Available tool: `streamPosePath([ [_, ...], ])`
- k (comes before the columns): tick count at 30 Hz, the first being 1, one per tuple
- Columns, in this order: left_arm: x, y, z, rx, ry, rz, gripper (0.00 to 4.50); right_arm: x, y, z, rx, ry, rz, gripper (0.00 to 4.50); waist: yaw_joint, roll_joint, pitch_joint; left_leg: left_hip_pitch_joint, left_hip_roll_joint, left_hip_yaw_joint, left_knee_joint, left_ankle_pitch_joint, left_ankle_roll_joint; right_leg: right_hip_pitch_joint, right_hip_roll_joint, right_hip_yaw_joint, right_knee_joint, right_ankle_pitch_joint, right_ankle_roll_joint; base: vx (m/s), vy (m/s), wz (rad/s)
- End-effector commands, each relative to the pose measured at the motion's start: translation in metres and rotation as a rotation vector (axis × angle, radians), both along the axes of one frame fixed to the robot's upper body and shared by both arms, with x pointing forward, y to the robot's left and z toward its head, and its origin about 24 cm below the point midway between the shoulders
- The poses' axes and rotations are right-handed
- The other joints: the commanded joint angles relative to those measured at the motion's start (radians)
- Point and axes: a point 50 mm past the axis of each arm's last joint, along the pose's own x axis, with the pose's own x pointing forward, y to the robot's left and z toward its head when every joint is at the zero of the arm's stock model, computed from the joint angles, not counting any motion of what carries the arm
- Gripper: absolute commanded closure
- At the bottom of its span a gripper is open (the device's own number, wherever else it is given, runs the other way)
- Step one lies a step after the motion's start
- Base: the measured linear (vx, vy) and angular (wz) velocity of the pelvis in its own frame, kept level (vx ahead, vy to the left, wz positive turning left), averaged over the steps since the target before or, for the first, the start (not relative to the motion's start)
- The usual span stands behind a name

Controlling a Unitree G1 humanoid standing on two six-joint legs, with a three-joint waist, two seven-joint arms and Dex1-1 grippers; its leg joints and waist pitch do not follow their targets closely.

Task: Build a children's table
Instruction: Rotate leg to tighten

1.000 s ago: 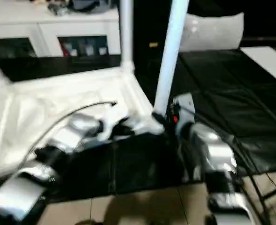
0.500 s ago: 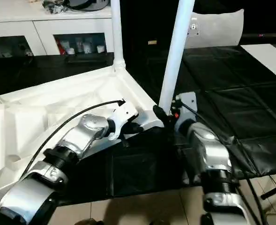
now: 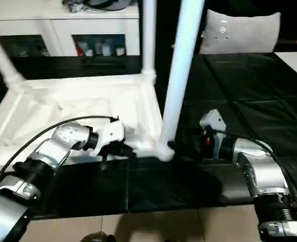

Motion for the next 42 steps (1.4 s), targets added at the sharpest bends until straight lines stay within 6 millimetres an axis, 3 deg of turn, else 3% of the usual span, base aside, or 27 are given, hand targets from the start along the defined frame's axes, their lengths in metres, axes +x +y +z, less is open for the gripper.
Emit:
streamPosePath([
  [1, -0.008, -0.002, 0.001, 0.034, -0.001, -0.147, 4.50, -0.005, 0.001, 0.002, -0.027, -0.003, 0.100, 0.57, 0.002, -0.014, -0.070, 0.022, 0.065, -0.028, -0.064, -0.250, 0.059, 0.045, -0.084, 0.045, -0.080, -0.338, -0.190, 0.000, 0.000, 0.00],
  [9, -0.017, -0.002, 0.006, 0.042, 0.030, -0.293, 4.50, -0.015, 0.013, -0.006, -0.013, 0.103, 0.295, 1.27, 0.016, -0.015, -0.070, 0.022, 0.069, -0.027, -0.064, -0.231, 0.064, 0.042, -0.085, 0.048, -0.075, -0.334, -0.195, 0.000, 0.000, 0.00],
  [18, -0.020, -0.003, 0.004, 0.035, 0.031, -0.316, 4.50, -0.017, 0.020, -0.012, 0.009, 0.140, 0.359, 1.89, 0.020, -0.020, -0.069, 0.021, 0.068, -0.028, -0.064, -0.238, 0.055, 0.042, -0.085, 0.048, -0.074, -0.360, -0.185, 0.000, 0.000, 0.00],
  [19, -0.020, -0.003, 0.003, 0.033, 0.032, -0.316, 4.50, -0.018, 0.020, -0.013, 0.014, 0.145, 0.364, 2.13, 0.020, -0.022, -0.069, 0.021, 0.068, -0.028, -0.064, -0.240, 0.055, 0.042, -0.086, 0.048, -0.075, -0.364, -0.184, 0.000, 0.000, 0.00],
  [24, -0.020, -0.001, 0.003, 0.025, 0.037, -0.306, 4.50, -0.019, 0.021, -0.013, 0.039, 0.159, 0.375, 2.43, 0.021, -0.021, -0.070, 0.020, 0.068, -0.029, -0.063, -0.228, 0.055, 0.042, -0.086, 0.048, -0.073, -0.361, -0.181, 0.000, 0.000, 0.00],
  [28, -0.020, -0.003, 0.003, -0.019, 0.044, -0.266, 4.50, -0.023, 0.024, -0.013, 0.124, 0.173, 0.363, 2.47, 0.021, -0.022, -0.071, 0.019, 0.067, -0.027, -0.062, -0.225, 0.059, 0.043, -0.085, 0.048, -0.072, -0.350, -0.187, 0.000, 0.000, 0.00],
  [31, -0.014, -0.010, 0.001, -0.060, 0.048, -0.135, 4.50, -0.019, 0.032, -0.014, 0.174, 0.179, 0.258, 2.49, 0.020, -0.021, -0.068, 0.020, 0.067, -0.029, -0.065, -0.237, 0.051, 0.042, -0.085, 0.047, -0.075, -0.375, -0.181, 0.000, 0.000, 0.00],
  [33, -0.012, -0.013, 0.002, -0.085, 0.046, -0.091, 4.50, -0.015, 0.035, -0.015, 0.181, 0.180, 0.196, 2.49, 0.016, -0.021, -0.065, 0.020, 0.065, -0.029, -0.066, -0.251, 0.043, 0.040, -0.084, 0.046, -0.078, -0.410, -0.173, 0.000, 0.000, 0.00],
  [35, -0.009, -0.019, 0.001, -0.093, 0.078, -0.006, 4.50, -0.007, 0.041, -0.017, 0.190, 0.155, 0.079, 2.49, 0.009, -0.021, -0.061, 0.026, 0.062, -0.033, -0.067, -0.281, 0.023, 0.035, -0.089, 0.045, -0.091, -0.514, -0.142, 0.000, 0.000, 0.00],
  [37, -0.006, -0.027, 0.000, -0.097, 0.088, 0.074, 4.50, 0.005, 0.046, -0.025, 0.160, 0.189, -0.079, 2.49, -0.017, -0.024, -0.058, 0.024, 0.055, -0.040, -0.070, -0.308, 0.003, 0.036, -0.087, 0.037, -0.099, -0.587, -0.111, 0.000, 0.000, 0.00],
  [39, -0.002, -0.035, 0.001, -0.113, 0.094, 0.140, 4.50, 0.013, 0.049, -0.030, 0.127, 0.189, -0.182, 2.49, -0.032, -0.022, -0.058, 0.025, 0.053, -0.042, -0.069, -0.324, -0.007, 0.034, -0.086, 0.035, -0.100, -0.599, -0.106, 0.000, 0.000, 0.00],
  [40, 0.002, -0.041, 0.000, -0.115, 0.099, 0.214, 4.50, 0.020, 0.053, -0.034, 0.124, 0.205, -0.273, 2.49, -0.050, -0.023, -0.058, 0.019, 0.050, -0.044, -0.068, -0.328, -0.005, 0.039, -0.085, 0.033, -0.102, -0.593, -0.103, 0.000, 0.000, 0.00],
  [42, 0.008, -0.050, 0.000, -0.103, 0.091, 0.309, 4.50, 0.027, 0.057, -0.037, 0.112, 0.219, -0.383, 2.49, -0.064, -0.024, -0.060, 0.025, 0.048, -0.043, -0.065, -0.329, -0.002, 0.034, -0.083, 0.032, -0.106, -0.577, -0.108, 0.000, 0.000, 0.00],
])
